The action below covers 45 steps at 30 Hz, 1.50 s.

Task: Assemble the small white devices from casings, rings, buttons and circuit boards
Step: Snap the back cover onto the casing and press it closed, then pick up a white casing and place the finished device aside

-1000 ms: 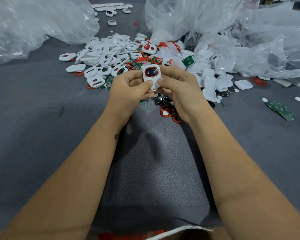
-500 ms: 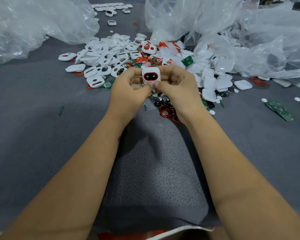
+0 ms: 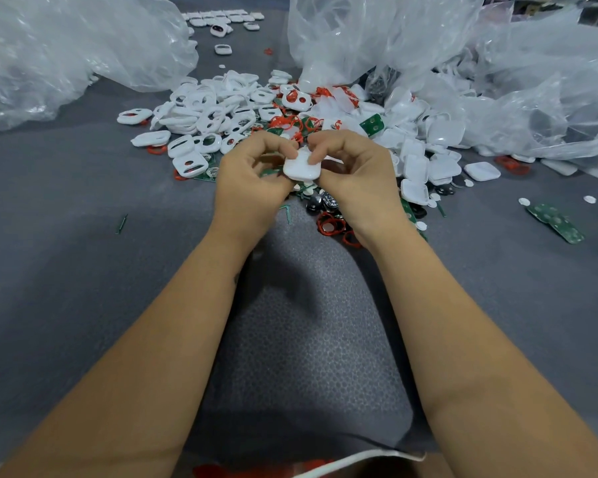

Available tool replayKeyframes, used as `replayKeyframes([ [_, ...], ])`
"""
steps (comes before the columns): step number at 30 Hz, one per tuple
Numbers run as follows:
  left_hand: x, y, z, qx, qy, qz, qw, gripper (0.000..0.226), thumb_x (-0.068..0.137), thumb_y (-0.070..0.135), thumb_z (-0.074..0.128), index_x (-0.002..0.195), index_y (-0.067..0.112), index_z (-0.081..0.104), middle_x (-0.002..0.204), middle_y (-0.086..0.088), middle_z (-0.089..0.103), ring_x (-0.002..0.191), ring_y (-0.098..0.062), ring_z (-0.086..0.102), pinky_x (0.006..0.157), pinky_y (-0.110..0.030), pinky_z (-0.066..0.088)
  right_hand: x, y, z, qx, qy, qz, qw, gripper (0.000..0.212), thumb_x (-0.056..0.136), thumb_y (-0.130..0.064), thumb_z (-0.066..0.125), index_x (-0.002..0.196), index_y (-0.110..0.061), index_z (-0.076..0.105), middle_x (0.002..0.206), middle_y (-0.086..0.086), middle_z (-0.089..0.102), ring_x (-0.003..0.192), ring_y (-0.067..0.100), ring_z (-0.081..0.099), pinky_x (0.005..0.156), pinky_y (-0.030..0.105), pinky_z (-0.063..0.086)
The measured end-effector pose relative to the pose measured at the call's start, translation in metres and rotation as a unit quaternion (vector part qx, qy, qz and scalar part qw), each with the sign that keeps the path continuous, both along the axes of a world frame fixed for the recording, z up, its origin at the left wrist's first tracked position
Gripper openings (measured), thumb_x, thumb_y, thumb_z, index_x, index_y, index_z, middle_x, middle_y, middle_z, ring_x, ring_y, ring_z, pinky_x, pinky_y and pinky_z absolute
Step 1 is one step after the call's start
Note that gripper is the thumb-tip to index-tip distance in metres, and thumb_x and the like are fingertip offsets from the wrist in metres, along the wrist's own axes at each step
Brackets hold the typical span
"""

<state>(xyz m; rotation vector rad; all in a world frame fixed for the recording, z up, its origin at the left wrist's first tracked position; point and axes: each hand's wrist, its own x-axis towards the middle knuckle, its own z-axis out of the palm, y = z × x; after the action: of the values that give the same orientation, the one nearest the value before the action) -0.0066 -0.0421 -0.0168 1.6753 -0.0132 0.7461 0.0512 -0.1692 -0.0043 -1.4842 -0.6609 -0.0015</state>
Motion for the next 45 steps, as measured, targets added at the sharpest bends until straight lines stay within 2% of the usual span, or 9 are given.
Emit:
replayKeyframes([
  [8, -0.001, -0.001, 0.002, -0.011, -0.035, 0.000, 0.999, 0.032, 0.078, -0.016, 0.066, 0.082, 0.013, 0.054, 0.097, -0.009, 0.067, 0.095, -0.009, 0.067, 0.081, -0.020, 0.051, 0.002, 0.001, -0.001, 0.027, -0.009, 0.017, 0.999, 0.029, 0.074, 0.027, 0.059, 0.082, -0.001, 0.063, 0.099, 0.015, 0.063, 0.101, 0.022, 0.064, 0.090, 0.031, 0.053],
  [14, -0.004, -0.004, 0.006, -0.057, -0.039, -0.002, 0.998, 0.047, 0.075, -0.009, 0.072, 0.100, 0.020, 0.044, 0.104, -0.015, 0.067, 0.089, -0.022, 0.070, 0.076, -0.026, 0.053, 0.004, 0.001, -0.001, 0.053, -0.017, 0.023, 0.998, 0.042, 0.070, 0.028, 0.058, 0.071, -0.014, 0.060, 0.093, 0.007, 0.064, 0.092, 0.007, 0.063, 0.084, 0.024, 0.050],
  [21, -0.006, -0.007, 0.006, -0.001, -0.006, 0.032, 0.999, 0.020, 0.081, -0.001, 0.072, 0.100, 0.006, 0.068, 0.095, -0.005, 0.072, 0.088, -0.012, 0.069, 0.077, -0.021, 0.053, 0.004, -0.001, 0.001, 0.042, 0.016, 0.027, 0.999, 0.033, 0.076, 0.015, 0.063, 0.076, -0.018, 0.064, 0.090, 0.007, 0.066, 0.085, 0.017, 0.062, 0.078, 0.033, 0.051],
  [28, 0.016, -0.040, 0.017, -0.012, 0.054, 0.059, 0.997, 0.016, 0.088, 0.014, 0.069, 0.100, 0.022, 0.074, 0.086, 0.013, 0.074, 0.077, -0.002, 0.068, 0.071, -0.020, 0.054, -0.001, -0.013, 0.008, 0.052, 0.098, -0.090, 0.990, 0.009, 0.091, -0.006, 0.062, 0.096, -0.014, 0.064, 0.084, 0.004, 0.066, 0.076, 0.012, 0.061, 0.068, 0.026, 0.051],
  [34, 0.039, -0.119, 0.029, 0.060, 0.119, -0.032, 0.991, 0.030, 0.094, 0.012, 0.057, 0.123, 0.013, 0.065, 0.114, 0.004, 0.067, 0.099, -0.004, 0.062, 0.091, -0.017, 0.047, 0.024, -0.089, 0.016, 0.074, 0.135, -0.333, 0.930, 0.006, 0.092, -0.013, 0.063, 0.091, -0.008, 0.065, 0.073, 0.001, 0.060, 0.070, 0.016, 0.056, 0.066, 0.029, 0.048],
  [37, 0.035, -0.144, 0.027, 0.069, 0.141, -0.085, 0.984, 0.025, 0.094, 0.009, 0.054, 0.110, 0.017, 0.071, 0.106, 0.007, 0.068, 0.100, -0.007, 0.061, 0.091, -0.019, 0.047, 0.041, -0.145, 0.018, 0.032, 0.154, -0.427, 0.891, 0.012, 0.092, -0.014, 0.062, 0.085, -0.006, 0.066, 0.072, 0.003, 0.058, 0.068, 0.016, 0.054, 0.065, 0.030, 0.046],
  [40, 0.031, -0.160, 0.022, 0.085, 0.150, -0.125, 0.977, 0.024, 0.094, 0.008, 0.053, 0.098, 0.020, 0.072, 0.097, 0.011, 0.066, 0.092, -0.005, 0.059, 0.078, -0.006, 0.042, 0.054, -0.189, 0.017, 0.002, 0.170, -0.477, 0.862, 0.019, 0.093, -0.010, 0.052, 0.091, 0.001, 0.067, 0.077, 0.004, 0.059, 0.065, 0.012, 0.050, 0.057, 0.019, 0.042],
  [42, 0.030, -0.166, 0.018, 0.095, 0.149, -0.132, 0.975, 0.023, 0.094, 0.007, 0.053, 0.099, 0.018, 0.073, 0.095, 0.010, 0.066, 0.089, -0.004, 0.057, 0.075, -0.004, 0.040, 0.058, -0.206, 0.013, -0.032, 0.182, -0.511, 0.839, 0.018, 0.092, -0.010, 0.049, 0.099, -0.004, 0.064, 0.091, 0.003, 0.061, 0.081, 0.016, 0.048, 0.065, 0.019, 0.043],
  [45, 0.028, -0.168, 0.011, 0.088, 0.157, -0.134, 0.975, 0.023, 0.094, 0.007, 0.053, 0.099, 0.017, 0.073, 0.093, 0.007, 0.068, 0.085, -0.006, 0.058, 0.074, -0.009, 0.043, 0.056, -0.212, 0.006, -0.172, 0.214, -0.569, 0.775, 0.038, 0.091, -0.012, 0.047, 0.129, -0.008, 0.053, 0.137, 0.014, 0.045, 0.121, 0.030, 0.043, 0.097, 0.035, 0.041],
])
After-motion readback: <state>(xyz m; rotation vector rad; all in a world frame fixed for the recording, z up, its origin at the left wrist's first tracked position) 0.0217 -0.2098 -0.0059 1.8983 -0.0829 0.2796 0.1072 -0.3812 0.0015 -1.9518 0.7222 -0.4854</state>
